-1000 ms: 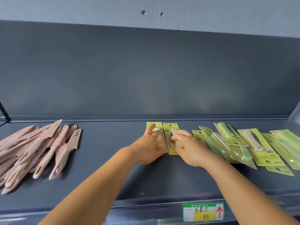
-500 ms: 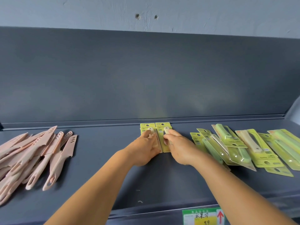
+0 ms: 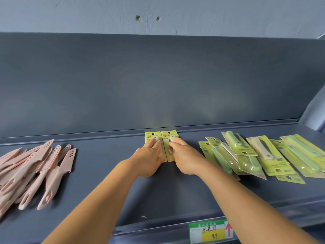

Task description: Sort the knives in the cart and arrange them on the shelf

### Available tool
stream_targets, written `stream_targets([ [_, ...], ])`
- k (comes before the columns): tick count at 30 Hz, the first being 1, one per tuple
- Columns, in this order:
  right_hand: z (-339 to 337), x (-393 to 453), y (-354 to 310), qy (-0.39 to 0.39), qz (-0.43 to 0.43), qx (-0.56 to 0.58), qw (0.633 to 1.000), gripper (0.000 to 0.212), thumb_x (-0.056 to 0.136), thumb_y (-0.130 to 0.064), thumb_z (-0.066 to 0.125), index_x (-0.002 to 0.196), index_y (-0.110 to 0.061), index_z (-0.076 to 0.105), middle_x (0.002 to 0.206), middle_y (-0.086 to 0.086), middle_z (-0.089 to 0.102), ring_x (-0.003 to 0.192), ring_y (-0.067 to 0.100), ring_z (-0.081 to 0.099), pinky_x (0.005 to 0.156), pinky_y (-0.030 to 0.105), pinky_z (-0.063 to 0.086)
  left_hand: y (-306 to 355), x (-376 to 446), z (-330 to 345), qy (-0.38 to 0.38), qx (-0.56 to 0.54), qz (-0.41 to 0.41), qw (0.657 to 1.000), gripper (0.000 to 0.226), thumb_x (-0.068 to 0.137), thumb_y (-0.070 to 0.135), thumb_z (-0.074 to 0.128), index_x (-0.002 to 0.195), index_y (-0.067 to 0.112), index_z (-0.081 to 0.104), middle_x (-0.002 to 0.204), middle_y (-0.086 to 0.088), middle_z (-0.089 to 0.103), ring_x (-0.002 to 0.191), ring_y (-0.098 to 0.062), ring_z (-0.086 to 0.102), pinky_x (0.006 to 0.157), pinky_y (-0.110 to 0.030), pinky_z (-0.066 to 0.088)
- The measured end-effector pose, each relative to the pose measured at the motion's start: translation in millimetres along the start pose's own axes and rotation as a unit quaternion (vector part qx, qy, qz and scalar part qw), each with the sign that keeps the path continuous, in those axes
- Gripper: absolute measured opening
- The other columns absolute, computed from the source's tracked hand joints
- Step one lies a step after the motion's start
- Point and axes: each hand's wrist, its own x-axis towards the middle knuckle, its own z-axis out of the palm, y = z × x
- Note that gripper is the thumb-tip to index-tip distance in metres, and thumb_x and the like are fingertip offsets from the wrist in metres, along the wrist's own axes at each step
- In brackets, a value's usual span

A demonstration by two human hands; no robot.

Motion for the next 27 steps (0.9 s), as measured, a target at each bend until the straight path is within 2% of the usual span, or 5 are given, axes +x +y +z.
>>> stream_targets([
  [2,-6.5,-9.5,1.1,0.009,-0.007,0.003,1.000,0.046,0.097,-0.008,0.034,0.141,-0.023,0.033,0.157,-0.016,0.008,0.136,0.019,0.031,0.101,0.034,0.037,9.1,-3.1,-0.6,0.032,0.003,0.001,0.999,0.064,0.102,0.031,0.033,0.152,0.012,-0.001,0.160,0.000,-0.003,0.145,-0.029,0.013,0.114,-0.037,0.018],
  [4,-18.3,-22.4,5.6,0.027,-0.008,0.005,1.000,0.057,0.098,-0.010,0.034,0.151,-0.024,0.018,0.158,-0.015,0.006,0.142,0.018,0.022,0.109,0.032,0.028,22.8,-4.5,1.6,0.057,-0.009,0.022,0.998,0.065,0.101,0.033,0.037,0.152,0.012,0.004,0.160,0.000,0.000,0.146,-0.027,0.012,0.114,-0.035,0.018],
  [13,-62.8,-80.3,77.0,0.038,0.109,-0.065,0.991,0.046,0.091,-0.006,0.040,0.135,-0.017,0.039,0.140,0.005,0.032,0.129,0.026,0.035,0.103,0.035,0.035,130.1,-5.1,28.9,0.043,0.011,0.159,0.986,0.067,0.097,0.043,0.043,0.150,0.009,0.018,0.155,-0.005,0.021,0.141,-0.025,0.024,0.113,-0.033,0.021],
  [18,-67.3,-84.4,107.0,-0.007,0.062,-0.118,0.991,0.047,0.098,-0.017,0.030,0.143,-0.029,0.034,0.154,-0.007,0.022,0.138,0.021,0.026,0.113,0.035,0.020,149.0,6.5,40.6,0.031,0.110,0.131,0.985,0.076,0.094,0.058,0.036,0.151,0.013,0.011,0.159,-0.003,0.011,0.144,-0.025,0.017,0.114,-0.036,0.015],
  [27,-66.1,-65.0,110.1,-0.045,0.017,-0.161,0.986,0.044,0.101,-0.020,0.026,0.145,-0.022,0.028,0.157,-0.008,0.016,0.147,0.013,0.001,0.119,0.041,-0.001,128.5,30.4,39.1,0.052,0.149,0.064,0.985,0.072,0.097,0.057,0.029,0.151,0.013,0.013,0.159,-0.002,0.014,0.147,-0.020,0.007,0.118,-0.040,0.011],
])
